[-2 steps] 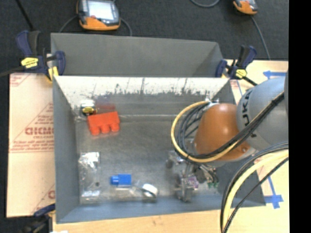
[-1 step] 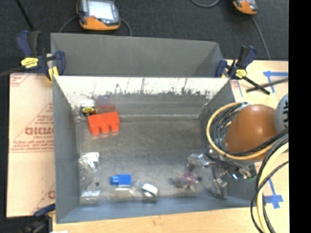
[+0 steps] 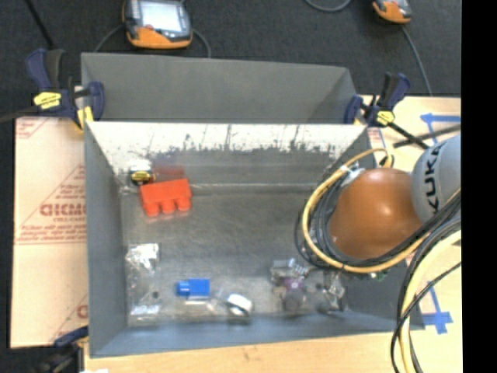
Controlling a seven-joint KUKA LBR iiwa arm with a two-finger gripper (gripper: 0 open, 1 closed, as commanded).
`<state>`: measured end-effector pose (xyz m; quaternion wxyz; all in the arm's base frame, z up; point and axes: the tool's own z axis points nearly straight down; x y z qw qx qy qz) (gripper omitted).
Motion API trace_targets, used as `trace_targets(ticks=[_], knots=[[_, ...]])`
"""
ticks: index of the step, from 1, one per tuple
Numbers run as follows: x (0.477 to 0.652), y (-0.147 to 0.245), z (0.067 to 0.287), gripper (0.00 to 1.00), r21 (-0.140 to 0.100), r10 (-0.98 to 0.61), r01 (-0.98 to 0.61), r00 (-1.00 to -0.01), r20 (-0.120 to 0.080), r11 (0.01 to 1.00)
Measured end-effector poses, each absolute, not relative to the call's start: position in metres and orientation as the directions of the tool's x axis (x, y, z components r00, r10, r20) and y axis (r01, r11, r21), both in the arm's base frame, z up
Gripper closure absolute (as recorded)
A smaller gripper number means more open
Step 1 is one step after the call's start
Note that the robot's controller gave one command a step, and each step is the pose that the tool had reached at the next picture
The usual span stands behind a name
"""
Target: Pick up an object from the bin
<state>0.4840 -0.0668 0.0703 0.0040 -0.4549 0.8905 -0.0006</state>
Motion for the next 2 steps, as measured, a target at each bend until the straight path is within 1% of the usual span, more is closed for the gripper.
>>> trace_targets(ticks=[1,2], knots=[[0.484,-0.067,0.07,1.0,-0.004,-0.807,-0.807,-0.59,-0.007,0.59],[0.49,-0.073,0.251,1.0,-0.01,-0.826,-0.826,-0.564,-0.005,0.564]])
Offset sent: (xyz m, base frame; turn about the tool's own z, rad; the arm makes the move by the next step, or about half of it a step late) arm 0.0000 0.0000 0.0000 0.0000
